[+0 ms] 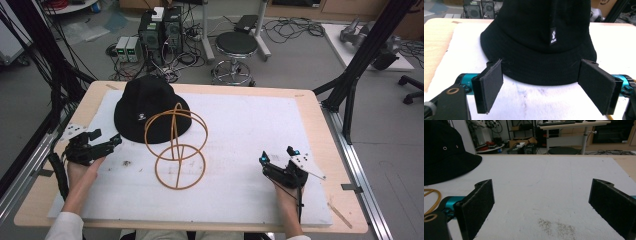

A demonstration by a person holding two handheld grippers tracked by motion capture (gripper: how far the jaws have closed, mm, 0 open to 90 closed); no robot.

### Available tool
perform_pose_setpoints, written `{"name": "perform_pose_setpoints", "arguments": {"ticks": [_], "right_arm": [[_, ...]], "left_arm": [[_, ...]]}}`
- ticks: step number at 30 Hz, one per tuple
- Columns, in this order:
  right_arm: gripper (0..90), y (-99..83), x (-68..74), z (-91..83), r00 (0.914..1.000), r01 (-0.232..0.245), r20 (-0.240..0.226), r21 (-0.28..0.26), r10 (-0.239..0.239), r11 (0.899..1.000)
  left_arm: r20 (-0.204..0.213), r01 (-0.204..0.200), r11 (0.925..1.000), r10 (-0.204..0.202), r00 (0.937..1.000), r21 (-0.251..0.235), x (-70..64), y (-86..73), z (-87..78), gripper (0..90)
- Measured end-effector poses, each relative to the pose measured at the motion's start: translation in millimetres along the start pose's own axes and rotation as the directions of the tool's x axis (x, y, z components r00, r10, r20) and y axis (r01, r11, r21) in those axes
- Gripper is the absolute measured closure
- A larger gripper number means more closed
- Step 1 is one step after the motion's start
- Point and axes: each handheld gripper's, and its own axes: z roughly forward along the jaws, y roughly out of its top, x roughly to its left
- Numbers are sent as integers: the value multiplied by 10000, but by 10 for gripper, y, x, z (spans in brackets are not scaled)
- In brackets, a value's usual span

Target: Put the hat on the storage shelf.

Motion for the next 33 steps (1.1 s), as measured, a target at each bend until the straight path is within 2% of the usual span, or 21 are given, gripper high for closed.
{"name": "perform_pose_setpoints", "arguments": {"ticks": [4,7,10,16,24,28,33], "right_arm": [[55,1,-6,-1,10000,-61,-50,-34,60,10000],[55,2,-8,-2,9999,-82,-129,-46,81,10000],[55,3,-9,-1,9998,-95,-173,-31,94,10000],[55,2,-4,7,9998,-87,-204,-25,86,10000],[55,1,0,11,9997,14,-248,47,-13,10000],[55,0,1,11,9995,-111,-305,37,112,9999],[55,0,6,14,9993,-22,-386,-10,21,10000]], "left_arm": [[73,-100,9999,100,9999,73,-29,97,96,214],[-121,-317,9995,317,9994,23,-66,152,155,231],[-169,-314,9995,313,9994,-57,-79,191,217,236],[-352,-560,9982,552,9979,-223,-140,247,330,235],[-202,-843,9964,843,9962,2,-240,388,492,235],[-311,-907,9954,917,9953,299,-271,437,607,234],[-358,-948,9950,959,9948,308,-322,490,720,233]]}}
